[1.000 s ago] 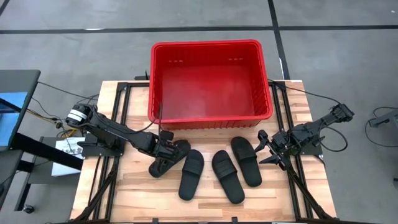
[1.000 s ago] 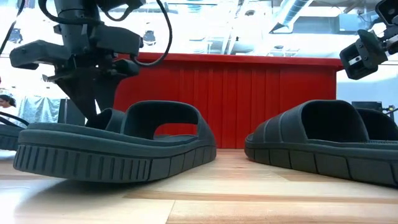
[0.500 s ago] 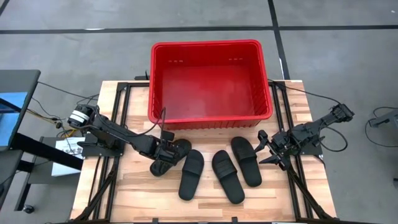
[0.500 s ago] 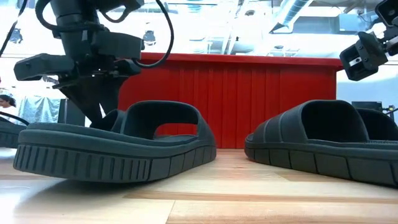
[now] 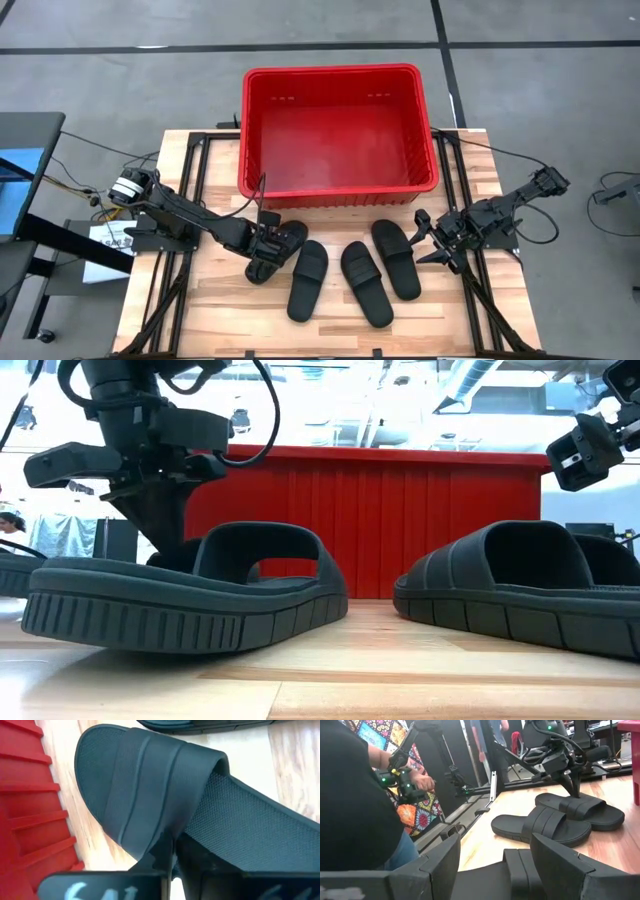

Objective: Pick and place slides into bin
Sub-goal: Put the black slipper into the red bin

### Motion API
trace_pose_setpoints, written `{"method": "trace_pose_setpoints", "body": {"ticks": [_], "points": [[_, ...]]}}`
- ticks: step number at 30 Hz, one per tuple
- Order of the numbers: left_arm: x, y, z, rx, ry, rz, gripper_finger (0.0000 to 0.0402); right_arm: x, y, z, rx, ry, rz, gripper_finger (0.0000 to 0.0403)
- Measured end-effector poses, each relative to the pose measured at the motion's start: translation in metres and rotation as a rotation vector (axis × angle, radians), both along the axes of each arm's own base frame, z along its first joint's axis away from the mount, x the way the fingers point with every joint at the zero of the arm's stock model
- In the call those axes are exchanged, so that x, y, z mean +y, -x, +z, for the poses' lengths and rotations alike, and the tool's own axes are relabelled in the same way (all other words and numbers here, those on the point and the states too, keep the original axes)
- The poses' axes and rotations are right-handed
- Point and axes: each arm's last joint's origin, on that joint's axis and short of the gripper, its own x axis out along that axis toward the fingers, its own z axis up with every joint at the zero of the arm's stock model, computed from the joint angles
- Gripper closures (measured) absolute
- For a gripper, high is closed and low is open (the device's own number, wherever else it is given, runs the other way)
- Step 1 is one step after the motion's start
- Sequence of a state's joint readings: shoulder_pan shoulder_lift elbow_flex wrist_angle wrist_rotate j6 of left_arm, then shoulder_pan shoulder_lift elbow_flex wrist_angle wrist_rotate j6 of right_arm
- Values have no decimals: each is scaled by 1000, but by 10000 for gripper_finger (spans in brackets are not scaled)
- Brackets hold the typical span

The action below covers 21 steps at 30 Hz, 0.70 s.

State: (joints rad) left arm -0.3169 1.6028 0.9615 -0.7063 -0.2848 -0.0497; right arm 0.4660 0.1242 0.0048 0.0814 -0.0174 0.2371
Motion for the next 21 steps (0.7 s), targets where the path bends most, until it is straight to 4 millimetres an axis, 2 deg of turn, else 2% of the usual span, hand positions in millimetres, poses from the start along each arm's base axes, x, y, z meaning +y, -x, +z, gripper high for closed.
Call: {"method": "trace_pose_setpoints", "body": {"ticks": [10,21], "points": [[-8,2,1,-12,5,25,401,0,0,0,0,0,0,170],[-24,3,20,3,28,32,401,0,0,0,0,0,1,170]]}}
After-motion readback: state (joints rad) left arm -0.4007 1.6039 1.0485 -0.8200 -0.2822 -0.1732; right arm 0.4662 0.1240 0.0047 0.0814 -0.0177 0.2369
